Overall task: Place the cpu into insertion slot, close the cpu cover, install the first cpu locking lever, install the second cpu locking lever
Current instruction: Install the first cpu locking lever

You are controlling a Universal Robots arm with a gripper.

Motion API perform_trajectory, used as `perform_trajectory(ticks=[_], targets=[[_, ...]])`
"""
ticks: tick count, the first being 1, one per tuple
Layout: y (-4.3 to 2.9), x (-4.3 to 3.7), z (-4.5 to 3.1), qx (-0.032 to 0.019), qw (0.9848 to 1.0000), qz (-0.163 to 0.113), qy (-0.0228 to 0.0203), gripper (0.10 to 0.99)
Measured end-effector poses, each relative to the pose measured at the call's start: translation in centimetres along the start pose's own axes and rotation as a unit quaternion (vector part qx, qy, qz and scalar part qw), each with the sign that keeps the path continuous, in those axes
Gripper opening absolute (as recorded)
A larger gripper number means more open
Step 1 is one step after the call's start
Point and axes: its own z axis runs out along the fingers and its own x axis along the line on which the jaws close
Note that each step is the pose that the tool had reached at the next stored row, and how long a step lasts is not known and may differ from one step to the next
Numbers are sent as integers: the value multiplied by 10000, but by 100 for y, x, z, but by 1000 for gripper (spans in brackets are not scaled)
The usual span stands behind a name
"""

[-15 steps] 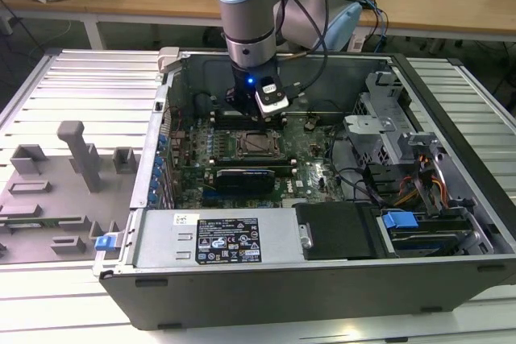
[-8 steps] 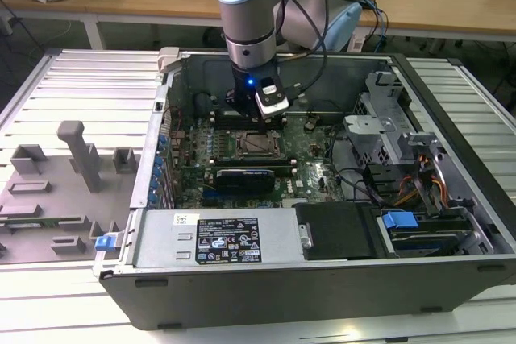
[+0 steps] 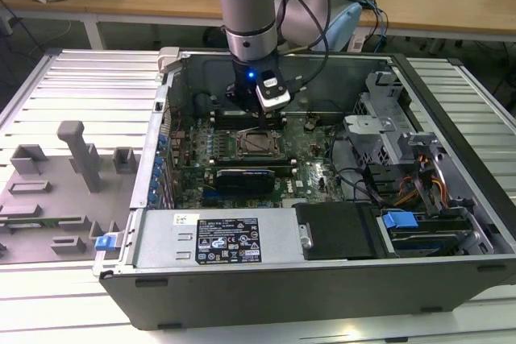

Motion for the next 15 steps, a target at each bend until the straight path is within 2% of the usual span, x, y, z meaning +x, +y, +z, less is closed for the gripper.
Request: perform_trajectory(ticks=[4,15], targets=[[43,18,37,5,10000,26,-5,106],[33,29,104,83,9998,159,-37,106]])
